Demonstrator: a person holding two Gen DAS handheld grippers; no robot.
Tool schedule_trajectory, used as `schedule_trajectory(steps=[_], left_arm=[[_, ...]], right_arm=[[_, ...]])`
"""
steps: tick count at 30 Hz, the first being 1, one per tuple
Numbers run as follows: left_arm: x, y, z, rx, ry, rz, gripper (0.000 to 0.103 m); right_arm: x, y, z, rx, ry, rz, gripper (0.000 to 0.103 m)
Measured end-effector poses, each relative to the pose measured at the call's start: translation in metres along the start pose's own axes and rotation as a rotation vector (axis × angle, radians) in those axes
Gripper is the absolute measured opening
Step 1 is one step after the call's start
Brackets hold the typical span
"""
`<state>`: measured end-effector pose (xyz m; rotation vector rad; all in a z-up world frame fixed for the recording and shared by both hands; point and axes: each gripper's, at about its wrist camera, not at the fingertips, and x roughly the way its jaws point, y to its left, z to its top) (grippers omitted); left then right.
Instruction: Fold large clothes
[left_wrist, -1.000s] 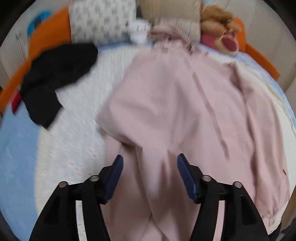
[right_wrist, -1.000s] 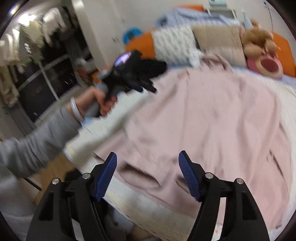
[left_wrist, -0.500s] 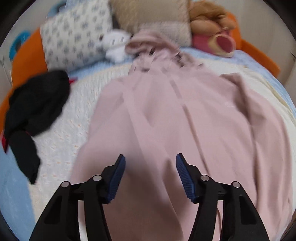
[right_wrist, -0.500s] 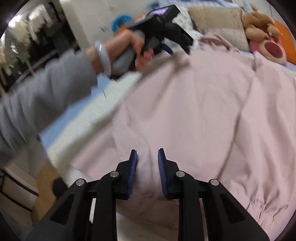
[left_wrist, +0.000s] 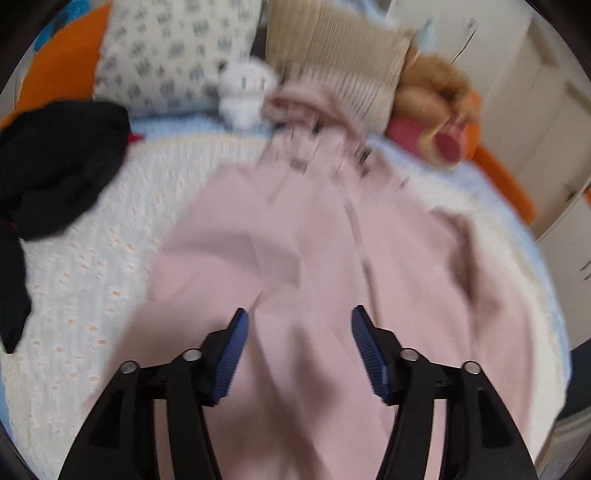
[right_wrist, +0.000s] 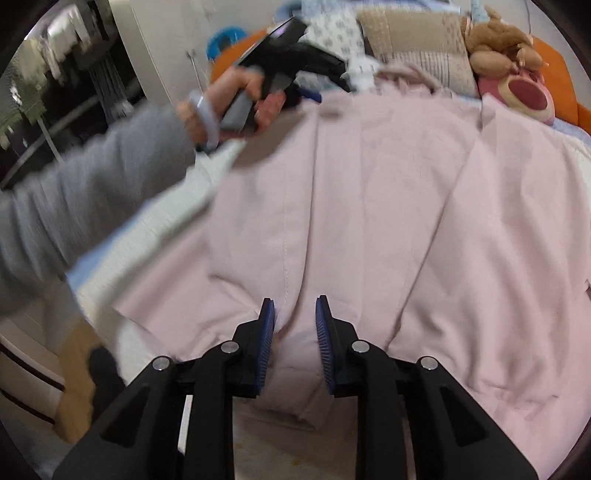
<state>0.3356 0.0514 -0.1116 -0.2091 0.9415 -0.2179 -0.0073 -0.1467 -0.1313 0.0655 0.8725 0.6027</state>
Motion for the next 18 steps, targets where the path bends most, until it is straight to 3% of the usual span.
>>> schedule_trajectory(steps=[3,5,11,14,17,18], left_arm=[[-0.037,0.018,-0.012,-0.027,-0.033,-0.033,0.066],[-0.041,0.036,-0.024,-0.062,-0.023,-0.002,0.066],[0.012,0.084,-0.062,-0.160,0.116,0.096,0.066],[0.022,0.074,-0.065,-0.114,0.136,0.172,0.066],[0.004,0.036,-0.049,-0.031,0.133,0.241,0.066],[-0.005,0.023,-0.043,-0.004,0.120,0.237,0.067]], right_arm=[[-0.020,0.012,0.007,-0.012,-0.075,0.081,0.025],[-0.023,0.020,0.008,-0.022,-0.086,0.139,0.025],[0.021,0.021,-0.009,-0.022,0.070,0.080,0.022],[0.026,0.019,-0.011,-0.021,0.081,0.074,0.022],[-0.005,0.016,-0.002,0.004,0.014,0.128,0.026],[-0.025,0.013,0.002,0.012,-0.023,0.144,0.037]])
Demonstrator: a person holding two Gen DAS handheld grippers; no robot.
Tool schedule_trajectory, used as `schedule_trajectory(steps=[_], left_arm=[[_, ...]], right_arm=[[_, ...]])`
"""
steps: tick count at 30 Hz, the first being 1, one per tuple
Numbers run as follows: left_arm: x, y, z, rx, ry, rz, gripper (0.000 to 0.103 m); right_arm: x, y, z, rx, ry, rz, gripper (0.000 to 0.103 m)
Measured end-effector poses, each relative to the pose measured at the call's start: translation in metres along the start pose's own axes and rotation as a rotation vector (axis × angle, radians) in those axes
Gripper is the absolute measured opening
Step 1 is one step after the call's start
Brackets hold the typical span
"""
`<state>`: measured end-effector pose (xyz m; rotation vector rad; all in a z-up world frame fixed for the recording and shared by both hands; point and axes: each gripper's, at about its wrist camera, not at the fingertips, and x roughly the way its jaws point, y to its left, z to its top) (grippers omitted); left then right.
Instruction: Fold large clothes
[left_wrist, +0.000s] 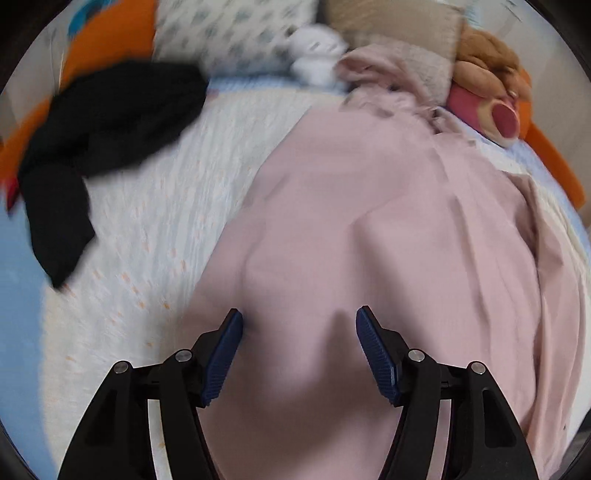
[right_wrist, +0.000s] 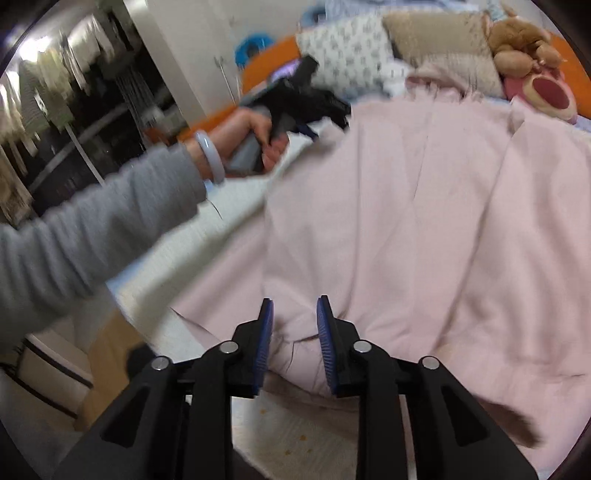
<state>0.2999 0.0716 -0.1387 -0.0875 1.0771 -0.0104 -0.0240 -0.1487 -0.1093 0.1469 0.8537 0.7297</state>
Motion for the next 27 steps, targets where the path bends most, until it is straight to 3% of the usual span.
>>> schedule_trajectory(steps=[1,2,3,6,8,10,14,16,22,27], left_arm=[[-0.021,-0.020,0.007,0.040,-0.022,-0.023,0.074],[-0.035,-0.038,0.013,0.066,-0.035,-0.032,0.087],[-0.048,-0.058,0.021,0.091,-0.047,-0.045,0.092],[-0.079,-0.144,0.049,0.176,-0.051,-0.140,0.094],[-0.079,-0.196,0.062,0.209,-0.016,-0.188,0.094],[-0.070,-0.252,0.077,0.254,0.001,-0.193,0.094],[-0.034,-0.352,0.098,0.328,0.049,-0.224,0.094],[-0.011,-0.392,0.103,0.362,0.092,-0.202,0.094],[0.045,-0.448,0.119,0.362,0.135,-0.126,0.094],[0.088,-0.447,0.124,0.311,0.182,-0.053,0.094]], right_arm=[[-0.019,-0.003,0.004,0.007,-0.039,0.007,0.053],[-0.045,-0.008,0.007,0.016,-0.096,-0.007,0.061],[-0.071,-0.015,0.008,0.022,-0.149,-0.035,0.069],[-0.128,-0.047,0.003,0.093,-0.236,-0.118,0.069],[-0.160,-0.078,-0.010,0.160,-0.266,-0.235,0.069],[-0.176,-0.104,-0.023,0.219,-0.260,-0.294,0.069],[-0.200,-0.167,-0.062,0.415,-0.258,-0.279,0.066],[-0.203,-0.189,-0.081,0.472,-0.248,-0.301,0.066],[-0.191,-0.221,-0.108,0.547,-0.223,-0.306,0.063],[-0.188,-0.239,-0.109,0.551,-0.202,-0.284,0.056]])
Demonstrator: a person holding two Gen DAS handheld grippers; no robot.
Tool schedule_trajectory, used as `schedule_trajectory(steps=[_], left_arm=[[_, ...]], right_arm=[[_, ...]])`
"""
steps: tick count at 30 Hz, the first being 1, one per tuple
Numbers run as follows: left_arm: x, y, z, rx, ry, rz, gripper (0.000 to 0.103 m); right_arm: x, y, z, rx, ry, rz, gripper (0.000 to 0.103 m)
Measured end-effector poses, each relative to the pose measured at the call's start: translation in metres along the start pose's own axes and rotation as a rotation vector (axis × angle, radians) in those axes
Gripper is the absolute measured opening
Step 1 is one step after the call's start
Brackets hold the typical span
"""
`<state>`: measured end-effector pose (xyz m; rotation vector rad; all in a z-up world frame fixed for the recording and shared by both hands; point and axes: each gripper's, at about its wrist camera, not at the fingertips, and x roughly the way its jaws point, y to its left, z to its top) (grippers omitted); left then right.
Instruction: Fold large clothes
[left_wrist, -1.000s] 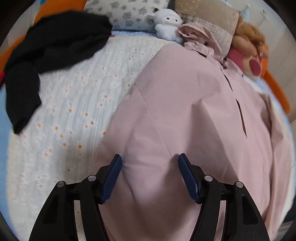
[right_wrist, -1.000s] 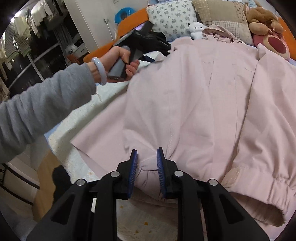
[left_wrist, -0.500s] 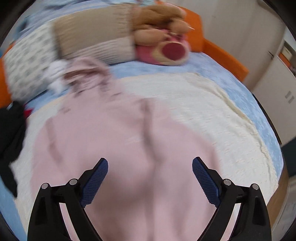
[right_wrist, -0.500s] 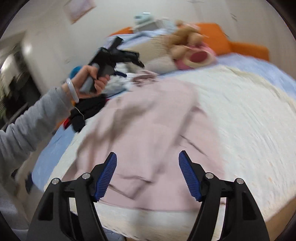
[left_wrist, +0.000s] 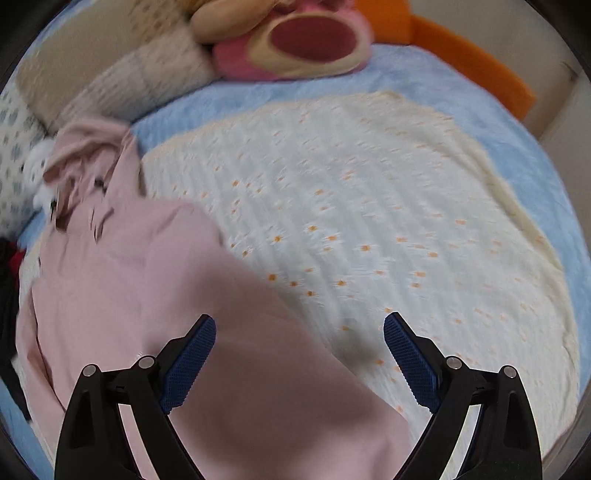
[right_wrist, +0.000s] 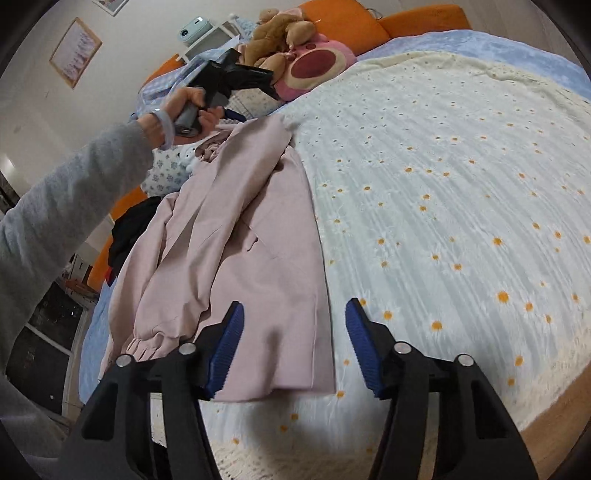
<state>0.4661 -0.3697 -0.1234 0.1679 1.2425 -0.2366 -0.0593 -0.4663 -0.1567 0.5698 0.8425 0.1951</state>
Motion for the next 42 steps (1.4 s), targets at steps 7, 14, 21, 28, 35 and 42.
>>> schedule_trajectory(steps=[7,14,21,28,35,42], left_arm=[[0.040,0.013,-0.023,-0.093,0.074,0.105,0.094],[0.023,-0.005,-0.034,0.049,0.008,0.197,0.031],[-0.004,0.041,-0.016,-0.084,0.029,-0.109,0.019],[-0.052,0.125,-0.018,-0.186,-0.070,-0.460,0.009],[-0.069,0.231,-0.043,-0.275,-0.156,-0.512,0.008],[-0.070,0.222,-0.063,-0.098,-0.152,-0.469,0.034]], right_arm=[[0.018,0.021,-0.007,-0.131,0.110,-0.092,0.046],[0.019,0.020,-0.007,-0.115,0.122,-0.154,0.011],[-0.014,0.065,0.010,-0.178,0.038,-0.027,0.008],[-0.017,0.150,0.026,-0.374,0.075,0.177,0.008],[0.022,0.224,0.002,-0.578,0.221,0.295,0.008],[0.066,0.233,-0.034,-0.620,0.366,0.301,0.008]])
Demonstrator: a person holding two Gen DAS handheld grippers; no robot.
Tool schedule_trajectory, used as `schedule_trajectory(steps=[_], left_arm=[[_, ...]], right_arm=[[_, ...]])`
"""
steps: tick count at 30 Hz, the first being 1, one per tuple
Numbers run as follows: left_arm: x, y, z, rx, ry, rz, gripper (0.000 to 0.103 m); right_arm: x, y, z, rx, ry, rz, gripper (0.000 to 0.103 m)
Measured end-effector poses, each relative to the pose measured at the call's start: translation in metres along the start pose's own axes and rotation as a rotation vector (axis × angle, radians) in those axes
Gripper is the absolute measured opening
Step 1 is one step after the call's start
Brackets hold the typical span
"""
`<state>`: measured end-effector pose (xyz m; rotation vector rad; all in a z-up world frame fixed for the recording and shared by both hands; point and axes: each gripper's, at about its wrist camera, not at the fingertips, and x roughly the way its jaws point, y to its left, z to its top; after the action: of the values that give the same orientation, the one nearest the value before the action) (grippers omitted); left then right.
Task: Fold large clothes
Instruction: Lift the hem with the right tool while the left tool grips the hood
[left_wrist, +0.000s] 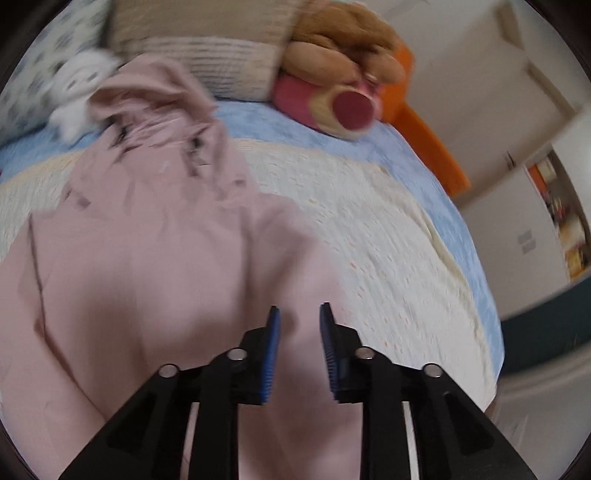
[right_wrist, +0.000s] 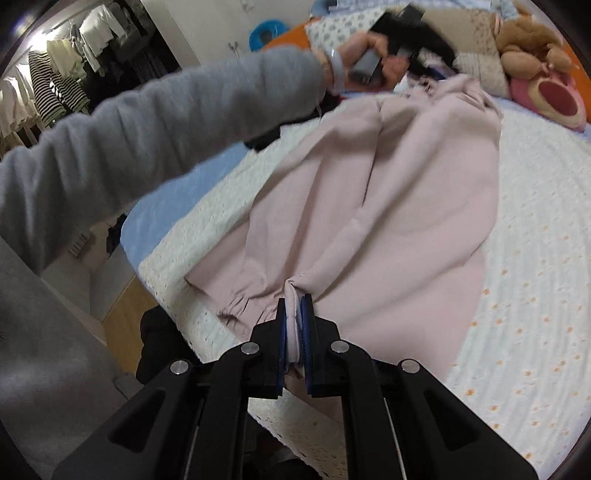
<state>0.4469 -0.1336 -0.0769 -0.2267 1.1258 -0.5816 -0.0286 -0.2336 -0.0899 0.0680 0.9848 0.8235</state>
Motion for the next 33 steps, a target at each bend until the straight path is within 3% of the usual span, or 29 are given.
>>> schedule_trajectory(steps=[2,3,6,9,11,13,15,16,17,21,27,28,31,33], left_arm=[[0.001,-0.026,-0.003,0.104,-0.003,0.089,0.056],[0.005,-0.038,-0.004,0.147,0.001,0.133,0.058],[0.020,-0.065,-0.005,0.239,0.036,0.278,0.058],[0.049,-0.086,-0.014,0.405,0.081,0.591,0.058],[0.076,-0.091,-0.026,0.503,0.148,0.675,0.058],[0.096,-0.092,-0.035,0.549,0.180,0.688,0.057],[0.110,-0.090,-0.037,0.558,0.188,0.718,0.040],[0.113,-0.090,-0.035,0.542,0.195,0.700,0.022],[0.112,-0.090,-0.030,0.513,0.189,0.658,0.015],[0.100,-0.093,0.004,0.381,0.137,0.473,0.011],[0.067,-0.071,0.065,0.053,0.019,-0.020,0.008],[0.067,-0.061,0.068,0.021,0.006,-0.039,0.008],[0.080,-0.040,0.059,0.021,0.018,0.008,0.008],[0.084,-0.015,0.049,-0.010,-0.006,-0.039,0.008]], right_arm=[[0.005,-0.003,0.000,0.009,0.007,0.008,0.008],[0.006,-0.004,0.001,0.014,0.006,0.011,0.008],[0.005,-0.006,-0.001,0.024,0.004,0.015,0.008],[0.006,-0.007,-0.001,0.041,-0.004,0.026,0.008],[0.007,-0.009,-0.003,0.044,-0.005,0.028,0.008],[0.008,-0.011,-0.004,0.049,-0.003,0.030,0.008],[0.007,-0.012,-0.005,0.052,-0.002,0.016,0.008],[0.005,-0.013,-0.006,0.058,-0.006,0.014,0.008],[0.001,-0.016,-0.008,0.071,-0.016,0.012,0.008],[-0.020,-0.024,-0.009,0.077,-0.036,-0.033,0.008],[-0.032,-0.031,-0.010,0.089,-0.045,-0.072,0.009],[-0.028,-0.030,-0.010,0.091,-0.043,-0.080,0.009],[-0.010,-0.030,-0.011,0.100,-0.026,-0.065,0.009],[0.008,-0.024,-0.012,0.053,0.018,-0.104,0.009]])
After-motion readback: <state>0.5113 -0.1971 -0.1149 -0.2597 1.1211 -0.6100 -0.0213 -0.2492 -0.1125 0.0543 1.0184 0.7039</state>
